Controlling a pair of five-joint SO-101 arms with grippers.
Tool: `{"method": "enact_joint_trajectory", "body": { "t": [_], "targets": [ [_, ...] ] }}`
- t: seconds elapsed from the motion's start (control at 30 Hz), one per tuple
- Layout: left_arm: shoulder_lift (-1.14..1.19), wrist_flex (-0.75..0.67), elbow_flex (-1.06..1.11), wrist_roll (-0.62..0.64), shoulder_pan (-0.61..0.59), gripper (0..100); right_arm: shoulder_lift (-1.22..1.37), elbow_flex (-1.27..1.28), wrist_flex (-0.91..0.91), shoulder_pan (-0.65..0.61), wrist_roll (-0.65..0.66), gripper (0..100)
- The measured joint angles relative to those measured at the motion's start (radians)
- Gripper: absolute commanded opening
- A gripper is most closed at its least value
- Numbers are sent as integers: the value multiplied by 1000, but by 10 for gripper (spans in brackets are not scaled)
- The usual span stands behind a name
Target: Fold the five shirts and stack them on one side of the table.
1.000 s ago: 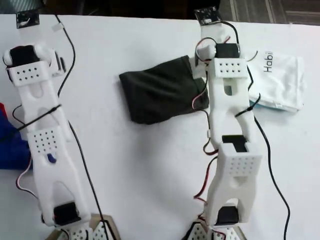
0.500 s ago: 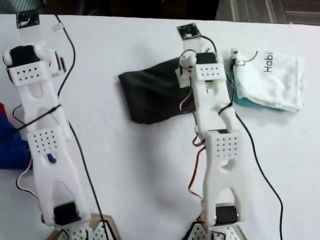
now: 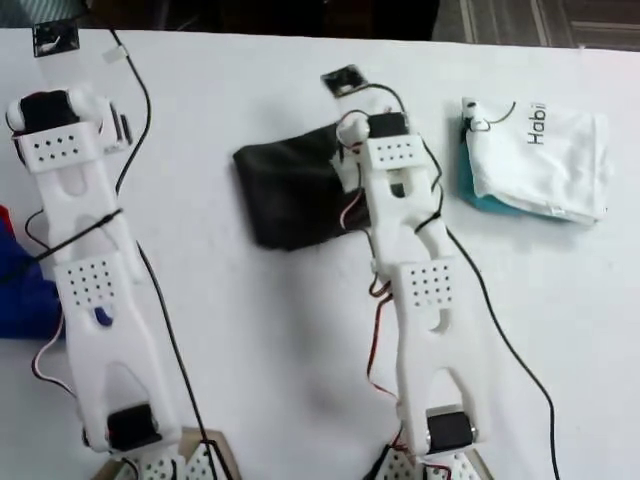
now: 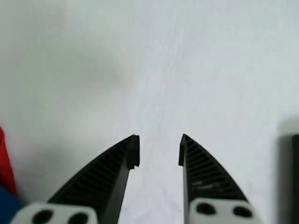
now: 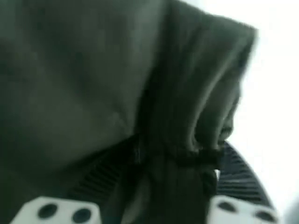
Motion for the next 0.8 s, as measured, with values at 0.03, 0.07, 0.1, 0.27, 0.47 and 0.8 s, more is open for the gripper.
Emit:
{"method": "enact_joint_trajectory", "body": {
  "t": [0.03,0.07,0.1,0.27,0.47,0.8],
  "targets": [
    [0,0,0,0,0,158,0,-2,9,0,14,48],
    [0,0,0,0,0,158,0,-2,17,0,23,33],
    [0,0,0,0,0,158,0,-2,23,0,28,12],
    [0,0,0,0,0,158,-12,-3,61,0,34,29],
    [0,0,0,0,0,158,-77,9,130,-2,0,297],
    [0,0,0,0,0,158,-226,9,147,-25,-310,407]
  ]
}}
